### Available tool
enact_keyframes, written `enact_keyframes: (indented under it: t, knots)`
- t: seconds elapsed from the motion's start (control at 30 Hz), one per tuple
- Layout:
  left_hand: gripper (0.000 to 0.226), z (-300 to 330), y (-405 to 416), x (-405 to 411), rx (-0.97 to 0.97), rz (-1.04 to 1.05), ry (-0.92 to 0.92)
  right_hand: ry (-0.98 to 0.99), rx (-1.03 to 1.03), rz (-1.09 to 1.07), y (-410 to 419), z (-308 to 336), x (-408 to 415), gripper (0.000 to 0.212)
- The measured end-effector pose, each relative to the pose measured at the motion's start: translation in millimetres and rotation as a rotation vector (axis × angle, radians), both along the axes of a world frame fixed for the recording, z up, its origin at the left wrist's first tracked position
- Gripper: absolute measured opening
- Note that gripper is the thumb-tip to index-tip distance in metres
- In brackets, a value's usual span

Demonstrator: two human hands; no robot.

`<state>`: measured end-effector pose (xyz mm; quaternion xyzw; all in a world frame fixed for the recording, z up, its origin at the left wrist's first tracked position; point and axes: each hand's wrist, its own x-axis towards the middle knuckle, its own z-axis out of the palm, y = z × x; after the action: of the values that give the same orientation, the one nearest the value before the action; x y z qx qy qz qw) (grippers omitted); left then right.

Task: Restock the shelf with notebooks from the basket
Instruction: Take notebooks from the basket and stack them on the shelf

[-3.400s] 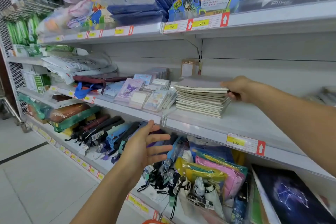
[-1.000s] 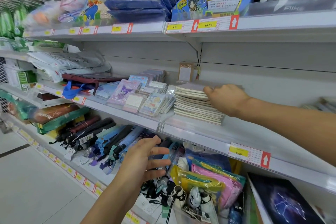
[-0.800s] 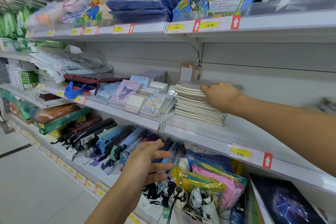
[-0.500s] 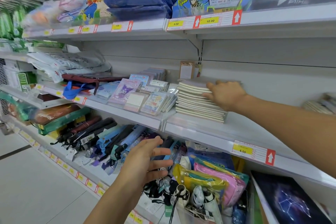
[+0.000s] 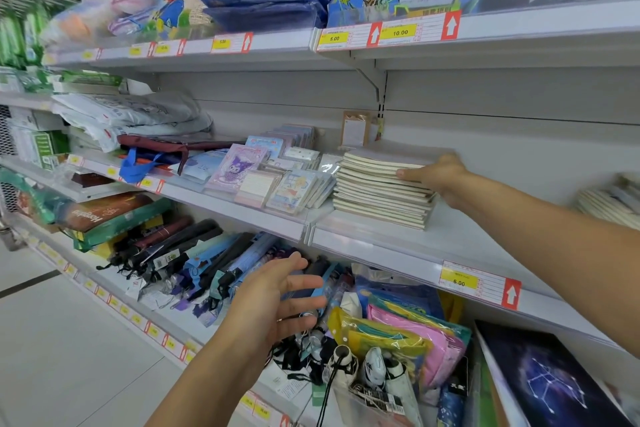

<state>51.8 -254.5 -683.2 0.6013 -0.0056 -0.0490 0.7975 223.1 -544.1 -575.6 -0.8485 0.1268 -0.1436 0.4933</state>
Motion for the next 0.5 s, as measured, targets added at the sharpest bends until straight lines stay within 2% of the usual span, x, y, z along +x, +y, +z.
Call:
enact_keyframes:
  t: [0.13, 0.3, 0.33, 0.4, 0.43, 0.5]
  knots:
    - [0.031, -1, -2, 2, 0.004, -0.001, 0.009, -0.049, -0.094, -0.063, 2, -4, 5, 0.059]
    - [0.030, 2, -1, 3, -0.008, 0.022, 0.014, -0.114, -0.337, -0.158, 11, -12, -4, 0.059]
    - [0.029, 3, -1, 2, -0.010, 0.025, 0.015, -0.086, -0.385, -0.171, 14, -13, -6, 0.065]
    - [0.028, 3, -1, 1, -0.011, 0.026, 0.012, -0.042, -0.565, -0.202, 19, -12, -7, 0.093]
    - [0.027, 3, -1, 1, -0.010, 0.027, 0.011, -0.088, -0.695, -0.206, 24, -10, -10, 0.099]
    - [0.025, 3, 0, 1, -0.002, 0.033, 0.012, -0.277, -0.918, -0.092, 39, 1, -11, 0.097]
